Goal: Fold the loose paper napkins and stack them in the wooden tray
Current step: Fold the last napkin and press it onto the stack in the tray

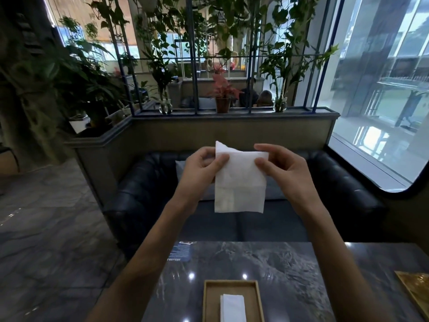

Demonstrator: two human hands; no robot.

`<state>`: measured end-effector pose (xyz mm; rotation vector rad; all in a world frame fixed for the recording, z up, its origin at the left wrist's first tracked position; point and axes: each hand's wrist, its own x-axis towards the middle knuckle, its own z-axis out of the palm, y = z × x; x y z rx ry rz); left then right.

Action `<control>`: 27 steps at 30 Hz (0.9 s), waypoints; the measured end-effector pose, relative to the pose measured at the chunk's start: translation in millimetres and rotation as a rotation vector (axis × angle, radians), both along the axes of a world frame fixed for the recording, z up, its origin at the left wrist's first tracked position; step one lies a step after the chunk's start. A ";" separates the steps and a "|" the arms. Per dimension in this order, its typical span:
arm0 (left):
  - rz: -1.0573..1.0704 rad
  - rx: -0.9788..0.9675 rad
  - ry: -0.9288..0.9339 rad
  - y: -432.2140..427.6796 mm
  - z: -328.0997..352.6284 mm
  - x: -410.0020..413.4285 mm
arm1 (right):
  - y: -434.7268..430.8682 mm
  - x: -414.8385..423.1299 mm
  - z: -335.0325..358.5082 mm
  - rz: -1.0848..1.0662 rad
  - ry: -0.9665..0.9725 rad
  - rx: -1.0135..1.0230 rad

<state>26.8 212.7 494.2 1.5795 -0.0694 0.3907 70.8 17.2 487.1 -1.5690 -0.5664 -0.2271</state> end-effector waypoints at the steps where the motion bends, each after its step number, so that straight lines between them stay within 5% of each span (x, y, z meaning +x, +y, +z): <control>1: 0.040 -0.015 -0.009 1.7 -0.5 0.5 | 1.3 1.0 -0.2 -0.022 -0.001 0.000; 13: 0.321 0.444 -0.212 5.6 3.5 1.6 | 7.6 10.0 9.9 -0.150 -0.170 -0.209; 18: 0.161 0.377 -0.212 -2.2 14.8 -1.1 | 7.7 9.7 13.4 -0.060 -0.146 -0.132; 23: 0.223 0.254 -0.194 -8.5 11.5 -0.5 | -1.1 -9.4 5.7 0.259 0.024 -0.043; 27: 0.111 0.046 0.000 -7.1 11.5 -3.1 | -0.5 -9.7 -5.3 0.122 0.019 -0.102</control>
